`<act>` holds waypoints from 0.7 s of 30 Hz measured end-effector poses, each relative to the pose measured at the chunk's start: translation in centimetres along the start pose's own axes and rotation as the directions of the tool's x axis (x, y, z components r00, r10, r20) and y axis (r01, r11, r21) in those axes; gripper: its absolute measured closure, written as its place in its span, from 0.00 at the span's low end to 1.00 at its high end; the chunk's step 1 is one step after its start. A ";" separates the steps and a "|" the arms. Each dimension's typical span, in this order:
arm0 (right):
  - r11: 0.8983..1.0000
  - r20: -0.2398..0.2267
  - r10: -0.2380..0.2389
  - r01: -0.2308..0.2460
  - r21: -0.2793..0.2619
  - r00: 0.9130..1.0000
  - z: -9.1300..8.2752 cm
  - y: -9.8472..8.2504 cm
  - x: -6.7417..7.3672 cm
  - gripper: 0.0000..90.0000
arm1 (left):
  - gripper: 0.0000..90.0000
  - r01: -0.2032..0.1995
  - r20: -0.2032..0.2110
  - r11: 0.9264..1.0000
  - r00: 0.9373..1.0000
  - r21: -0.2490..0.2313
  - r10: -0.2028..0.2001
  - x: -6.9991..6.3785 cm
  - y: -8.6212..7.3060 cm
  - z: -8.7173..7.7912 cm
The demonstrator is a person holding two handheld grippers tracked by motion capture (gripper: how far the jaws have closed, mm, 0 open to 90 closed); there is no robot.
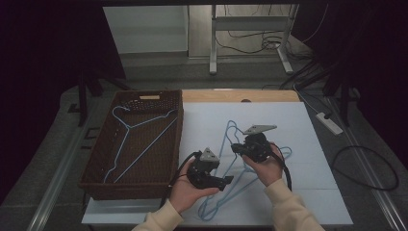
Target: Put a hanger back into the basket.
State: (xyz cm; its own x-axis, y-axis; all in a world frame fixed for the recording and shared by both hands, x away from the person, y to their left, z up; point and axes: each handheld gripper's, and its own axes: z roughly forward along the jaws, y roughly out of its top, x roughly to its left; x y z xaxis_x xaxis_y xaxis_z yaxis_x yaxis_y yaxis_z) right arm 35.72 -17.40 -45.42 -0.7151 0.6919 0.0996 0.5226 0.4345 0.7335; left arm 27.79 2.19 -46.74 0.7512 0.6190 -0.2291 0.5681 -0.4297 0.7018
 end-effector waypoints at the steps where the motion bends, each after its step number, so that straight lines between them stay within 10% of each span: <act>1: 1.000 -0.001 0.000 0.000 -0.001 1.000 -0.1 0.0 0.0 0.96 | 0.34 -0.001 -0.007 1.000 1.000 0.011 0.001 0.1 0.0 0.5; 15: 1.000 -0.023 -0.008 0.007 -0.029 1.000 -1.0 -0.4 0.3 0.96 | 0.91 0.076 0.045 0.994 0.996 0.072 -0.079 1.3 -0.1 3.6; 21: 0.997 -0.053 0.004 -0.008 -0.074 0.999 -2.1 -1.0 -0.1 0.91 | 0.96 0.114 0.049 0.993 0.992 0.037 -0.115 1.4 -0.2 3.2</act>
State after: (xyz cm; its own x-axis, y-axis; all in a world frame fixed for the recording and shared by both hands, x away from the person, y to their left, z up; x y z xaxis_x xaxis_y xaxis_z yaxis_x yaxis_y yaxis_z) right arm 34.30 -19.09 -44.76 -0.7365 0.6623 0.1375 0.4924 0.3857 0.7802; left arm 29.81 1.01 -49.33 0.6963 0.6314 -0.3414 0.6619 -0.3809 0.6456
